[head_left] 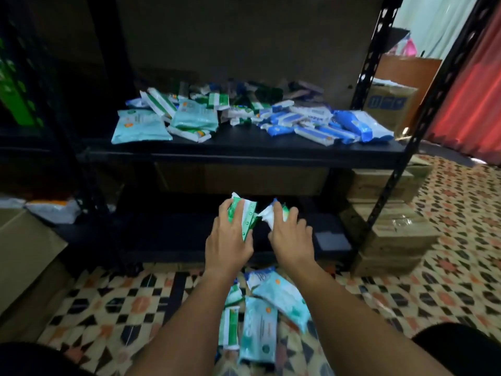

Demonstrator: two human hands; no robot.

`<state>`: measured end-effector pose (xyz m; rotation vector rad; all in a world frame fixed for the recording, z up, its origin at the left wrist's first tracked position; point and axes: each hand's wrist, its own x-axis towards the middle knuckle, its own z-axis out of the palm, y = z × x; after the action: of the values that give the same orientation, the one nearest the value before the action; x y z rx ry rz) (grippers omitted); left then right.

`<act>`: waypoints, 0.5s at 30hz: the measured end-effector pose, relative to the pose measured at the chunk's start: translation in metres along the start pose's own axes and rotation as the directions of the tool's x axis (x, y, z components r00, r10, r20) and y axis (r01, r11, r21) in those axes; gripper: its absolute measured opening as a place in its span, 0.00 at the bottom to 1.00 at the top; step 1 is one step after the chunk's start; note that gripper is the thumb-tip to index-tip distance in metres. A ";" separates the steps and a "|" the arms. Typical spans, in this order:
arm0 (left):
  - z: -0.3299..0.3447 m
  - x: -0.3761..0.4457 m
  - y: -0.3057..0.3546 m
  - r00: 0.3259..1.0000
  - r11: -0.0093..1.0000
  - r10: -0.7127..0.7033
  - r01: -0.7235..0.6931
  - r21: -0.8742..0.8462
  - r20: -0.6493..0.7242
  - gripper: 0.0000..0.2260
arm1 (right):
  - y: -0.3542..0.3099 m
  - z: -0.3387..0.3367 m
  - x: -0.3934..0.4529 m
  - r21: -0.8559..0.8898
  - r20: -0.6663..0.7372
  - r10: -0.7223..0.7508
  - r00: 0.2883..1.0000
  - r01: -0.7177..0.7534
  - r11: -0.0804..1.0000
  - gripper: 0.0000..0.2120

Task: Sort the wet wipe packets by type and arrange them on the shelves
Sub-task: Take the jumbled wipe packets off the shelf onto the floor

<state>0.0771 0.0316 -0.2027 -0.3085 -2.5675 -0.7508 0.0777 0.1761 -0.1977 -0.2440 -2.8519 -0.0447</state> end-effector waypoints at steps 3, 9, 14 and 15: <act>0.019 -0.036 -0.018 0.995 0.998 -0.062 0.062 0.010 0.077 0.31 | 0.005 0.032 -0.031 0.014 0.098 0.037 0.995 -0.039 0.999 0.35; 0.058 -0.096 -0.056 0.949 0.980 -0.200 0.189 0.069 0.243 0.30 | 0.018 0.104 -0.082 0.051 0.339 0.104 0.935 -0.129 0.990 0.36; 0.085 -0.135 -0.075 0.871 0.952 -0.306 0.290 0.099 0.384 0.30 | 0.027 0.140 -0.113 0.014 0.486 0.135 0.863 -0.162 0.987 0.35; 0.089 -0.141 -0.077 0.857 0.946 -0.322 0.305 0.109 0.402 0.30 | 0.029 0.144 -0.117 -0.001 0.491 0.153 0.858 -0.175 0.985 0.34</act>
<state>0.1438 0.0053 -0.3713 -0.0301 -3.0846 -0.8148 0.1546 0.1932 -0.3682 -0.5625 -3.3166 0.1352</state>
